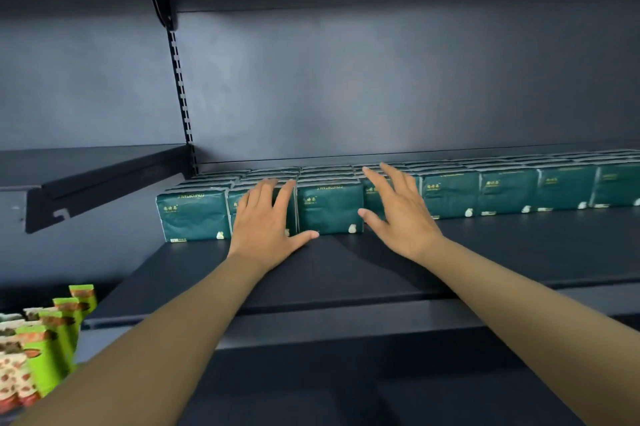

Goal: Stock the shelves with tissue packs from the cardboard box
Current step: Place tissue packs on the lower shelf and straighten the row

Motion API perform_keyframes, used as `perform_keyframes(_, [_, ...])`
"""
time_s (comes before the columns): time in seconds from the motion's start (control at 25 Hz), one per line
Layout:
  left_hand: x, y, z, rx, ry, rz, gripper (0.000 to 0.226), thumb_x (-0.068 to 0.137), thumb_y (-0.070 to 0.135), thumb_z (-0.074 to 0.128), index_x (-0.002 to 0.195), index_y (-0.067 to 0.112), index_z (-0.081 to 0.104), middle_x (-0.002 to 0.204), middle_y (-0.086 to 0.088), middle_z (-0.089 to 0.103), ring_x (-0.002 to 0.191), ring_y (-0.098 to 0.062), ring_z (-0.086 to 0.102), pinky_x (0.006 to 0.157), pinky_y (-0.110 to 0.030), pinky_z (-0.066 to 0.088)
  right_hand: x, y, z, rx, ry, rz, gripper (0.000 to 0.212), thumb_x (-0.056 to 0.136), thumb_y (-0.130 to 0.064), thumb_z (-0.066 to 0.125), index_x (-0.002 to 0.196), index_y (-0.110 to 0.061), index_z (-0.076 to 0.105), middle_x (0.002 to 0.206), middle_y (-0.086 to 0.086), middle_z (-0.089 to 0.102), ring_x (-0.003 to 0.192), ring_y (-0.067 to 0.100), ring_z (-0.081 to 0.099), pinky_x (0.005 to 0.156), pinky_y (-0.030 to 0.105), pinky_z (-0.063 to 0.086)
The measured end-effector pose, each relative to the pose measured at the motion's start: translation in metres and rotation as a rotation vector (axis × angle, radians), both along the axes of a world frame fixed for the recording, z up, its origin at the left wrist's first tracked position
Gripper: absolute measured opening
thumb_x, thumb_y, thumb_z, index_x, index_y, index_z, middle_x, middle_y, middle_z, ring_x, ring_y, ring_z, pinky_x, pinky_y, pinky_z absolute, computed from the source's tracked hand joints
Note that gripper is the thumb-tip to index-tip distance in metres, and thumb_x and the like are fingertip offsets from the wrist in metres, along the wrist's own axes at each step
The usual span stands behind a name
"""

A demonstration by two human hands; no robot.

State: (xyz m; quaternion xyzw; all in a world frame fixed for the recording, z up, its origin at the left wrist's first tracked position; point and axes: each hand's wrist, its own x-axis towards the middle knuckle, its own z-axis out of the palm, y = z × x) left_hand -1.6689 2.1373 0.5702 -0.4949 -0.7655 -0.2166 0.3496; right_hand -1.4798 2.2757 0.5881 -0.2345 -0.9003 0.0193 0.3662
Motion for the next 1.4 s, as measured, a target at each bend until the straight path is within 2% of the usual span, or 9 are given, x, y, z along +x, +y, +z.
perform_keyframes(0.24, [0.085, -0.06, -0.013, -0.005, -0.064, -0.022, 0.092, 0.071, 0.068, 0.061, 0.141, 0.013, 0.04, 0.137, -0.016, 0.042, 0.13, -0.033, 0.036, 0.106, -0.046, 0.03, 0.128, -0.045, -0.025, -0.004, -0.022, -0.095, 0.061, 0.091, -0.037, 0.055, 0.144, -0.024, 0.028, 0.151, 0.004, 0.022, 0.139, 0.022, 0.012, 0.11, 0.046, 0.026])
perform_keyframes(0.44, [0.17, -0.104, -0.054, -0.098, -0.035, -0.063, 0.093, 0.071, 0.068, 0.062, 0.141, 0.011, 0.041, 0.141, -0.019, 0.04, 0.133, -0.035, 0.034, 0.105, -0.048, 0.032, 0.228, -0.085, -0.063, -0.067, -0.068, -0.118, 0.071, 0.082, -0.043, 0.067, 0.142, -0.023, 0.034, 0.148, 0.002, 0.028, 0.138, 0.021, 0.017, 0.111, 0.044, 0.027])
perform_keyframes(0.6, [0.238, -0.119, -0.115, -0.218, -0.111, -0.115, 0.093, 0.072, 0.068, 0.062, 0.144, 0.013, 0.037, 0.146, -0.017, 0.036, 0.137, -0.032, 0.03, 0.108, -0.045, 0.028, 0.296, -0.095, -0.111, -0.1, -0.097, -0.172, 0.067, 0.081, -0.039, 0.069, 0.139, -0.021, 0.04, 0.145, 0.003, 0.035, 0.135, 0.022, 0.024, 0.107, 0.048, 0.032])
perform_keyframes(0.76, [0.302, -0.112, -0.201, -0.439, -0.228, -0.172, 0.094, 0.08, 0.07, 0.052, 0.151, 0.018, 0.018, 0.156, -0.013, 0.016, 0.144, -0.029, 0.013, 0.115, -0.042, 0.015, 0.352, -0.086, -0.186, -0.171, -0.195, -0.194, 0.064, 0.083, -0.037, 0.067, 0.139, -0.02, 0.04, 0.142, 0.003, 0.037, 0.133, 0.023, 0.026, 0.106, 0.045, 0.034])
perform_keyframes(0.84, [0.331, -0.103, -0.247, -0.518, -0.237, -0.198, 0.094, 0.079, 0.07, 0.052, 0.15, 0.016, 0.022, 0.154, -0.015, 0.022, 0.142, -0.031, 0.02, 0.113, -0.043, 0.021, 0.379, -0.077, -0.225, -0.224, -0.272, -0.201, 0.062, 0.085, -0.039, 0.064, 0.139, -0.022, 0.039, 0.143, 0.002, 0.036, 0.133, 0.022, 0.025, 0.106, 0.043, 0.033])
perform_keyframes(0.96, [0.372, -0.083, -0.314, -0.576, -0.234, -0.202, 0.092, 0.066, 0.072, 0.063, 0.134, 0.011, 0.052, 0.134, -0.018, 0.052, 0.122, -0.036, 0.051, 0.095, -0.047, 0.046, 0.418, -0.054, -0.279, -0.286, -0.395, -0.183, 0.061, 0.087, -0.04, 0.061, 0.141, -0.025, 0.036, 0.145, 0.001, 0.033, 0.135, 0.02, 0.023, 0.107, 0.04, 0.032])
perform_keyframes(1.2, [0.447, -0.04, -0.442, -0.743, -0.441, -0.148, 0.076, 0.072, 0.072, 0.053, 0.123, 0.015, 0.06, 0.117, -0.012, 0.063, 0.104, -0.031, 0.063, 0.081, -0.044, 0.054, 0.464, 0.024, -0.371, -0.357, -0.576, -0.061, 0.061, 0.088, -0.043, 0.058, 0.141, -0.026, 0.034, 0.145, -0.001, 0.033, 0.134, 0.018, 0.022, 0.109, 0.031, 0.024])
perform_keyframes(1.32, [0.478, -0.021, -0.499, -0.782, -0.533, -0.075, 0.072, 0.074, 0.068, 0.059, 0.124, 0.016, 0.06, 0.121, -0.015, 0.061, 0.106, -0.034, 0.062, 0.081, -0.045, 0.054, 0.471, 0.056, -0.425, -0.422, -0.639, 0.022, 0.06, 0.089, -0.044, 0.056, 0.141, -0.026, 0.033, 0.147, -0.005, 0.031, 0.137, 0.018, 0.019, 0.109, 0.03, 0.022])
perform_keyframes(1.4, [0.493, -0.006, -0.53, -0.785, -0.553, -0.028, 0.071, 0.085, 0.069, 0.037, 0.124, 0.015, 0.061, 0.123, -0.017, 0.06, 0.107, -0.035, 0.062, 0.084, -0.046, 0.052, 0.47, 0.071, -0.464, -0.479, -0.652, 0.078, 0.059, 0.088, -0.043, 0.058, 0.14, -0.025, 0.036, 0.146, -0.002, 0.033, 0.137, 0.021, 0.023, 0.11, 0.034, 0.024])
